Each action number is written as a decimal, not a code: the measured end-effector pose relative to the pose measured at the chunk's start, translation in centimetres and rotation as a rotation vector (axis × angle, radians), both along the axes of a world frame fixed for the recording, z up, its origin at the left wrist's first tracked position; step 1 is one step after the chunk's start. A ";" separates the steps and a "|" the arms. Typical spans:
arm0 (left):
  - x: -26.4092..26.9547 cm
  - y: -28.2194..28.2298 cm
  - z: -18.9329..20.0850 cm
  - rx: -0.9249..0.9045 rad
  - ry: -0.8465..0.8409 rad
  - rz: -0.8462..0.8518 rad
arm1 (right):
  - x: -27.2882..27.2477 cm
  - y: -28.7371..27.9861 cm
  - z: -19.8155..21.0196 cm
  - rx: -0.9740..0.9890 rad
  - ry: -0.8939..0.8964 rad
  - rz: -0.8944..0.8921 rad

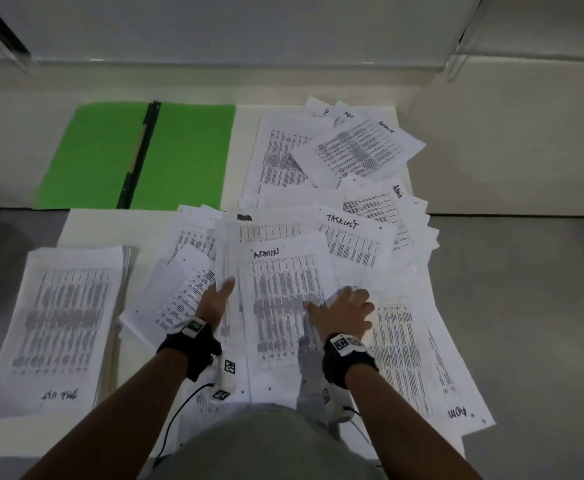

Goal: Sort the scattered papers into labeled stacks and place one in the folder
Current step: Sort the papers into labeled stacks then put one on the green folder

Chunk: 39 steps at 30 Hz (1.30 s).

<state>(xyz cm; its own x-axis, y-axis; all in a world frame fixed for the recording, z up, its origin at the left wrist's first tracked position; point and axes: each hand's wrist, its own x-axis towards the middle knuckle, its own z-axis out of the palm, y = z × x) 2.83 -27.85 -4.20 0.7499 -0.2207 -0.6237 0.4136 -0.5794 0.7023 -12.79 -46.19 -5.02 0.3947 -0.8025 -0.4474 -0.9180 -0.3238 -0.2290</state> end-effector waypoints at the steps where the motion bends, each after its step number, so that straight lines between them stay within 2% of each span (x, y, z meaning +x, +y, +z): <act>1: 0.0 -0.3 -0.4 0.029 -0.010 -0.013 | 0.1 0.5 -0.2 0.029 -0.083 -0.007; 4: -0.1 -1.0 -0.4 0.153 -0.057 -0.148 | 0.2 0.4 0.1 0.080 -0.377 -0.193; 7: -0.3 -1.8 -0.8 0.224 -0.095 -0.250 | -0.3 -2.0 0.2 0.054 -0.318 -0.521; 9: -0.5 -2.2 -0.2 0.263 -0.140 -0.280 | -0.6 -3.8 0.0 0.053 -0.266 -0.640; 12: -0.6 -2.5 -0.2 0.280 -0.205 -0.277 | -0.8 -5.1 -0.9 0.103 -0.355 -0.508; 19: -1.7 -3.5 -0.3 0.285 -0.114 -0.378 | -0.8 -4.7 -0.1 0.442 -0.506 -0.233; 22: -2.3 -3.1 -0.6 0.250 -0.050 -0.339 | -1.2 -3.8 0.9 0.448 -0.532 -0.113; 24: -2.5 -2.8 -0.4 0.184 -0.011 -0.269 | -1.9 -3.9 1.5 0.476 -0.612 -0.099; 27: -2.8 -2.0 0.3 0.034 0.070 -0.104 | -2.9 -4.4 3.2 0.616 -0.783 -0.143; 30: -2.4 -0.7 0.1 -0.095 0.118 -0.031 | -4.0 -5.7 3.9 0.644 -0.846 -0.192; 32: -2.1 0.4 0.4 -0.109 0.092 0.031 | -4.5 -6.7 3.2 0.701 -0.831 -0.322; 34: -1.6 2.0 0.2 0.001 0.043 0.069 | -4.6 -7.2 2.0 0.746 -0.756 -0.435; 36: -1.0 4.0 -0.4 0.075 -0.040 0.118 | -4.3 -7.1 0.9 0.670 -0.659 -0.375; 39: -0.5 7.0 0.5 0.160 -0.060 0.218 | -3.6 -6.5 0.1 0.504 -0.528 -0.180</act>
<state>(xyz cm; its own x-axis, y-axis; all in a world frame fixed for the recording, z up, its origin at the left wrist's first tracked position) 2.32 -20.88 -3.68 0.8052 0.0475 -0.5910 0.5014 -0.5866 0.6360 -16.37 -52.64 -4.96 0.5409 -0.6228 -0.5652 -0.6738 0.0813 -0.7344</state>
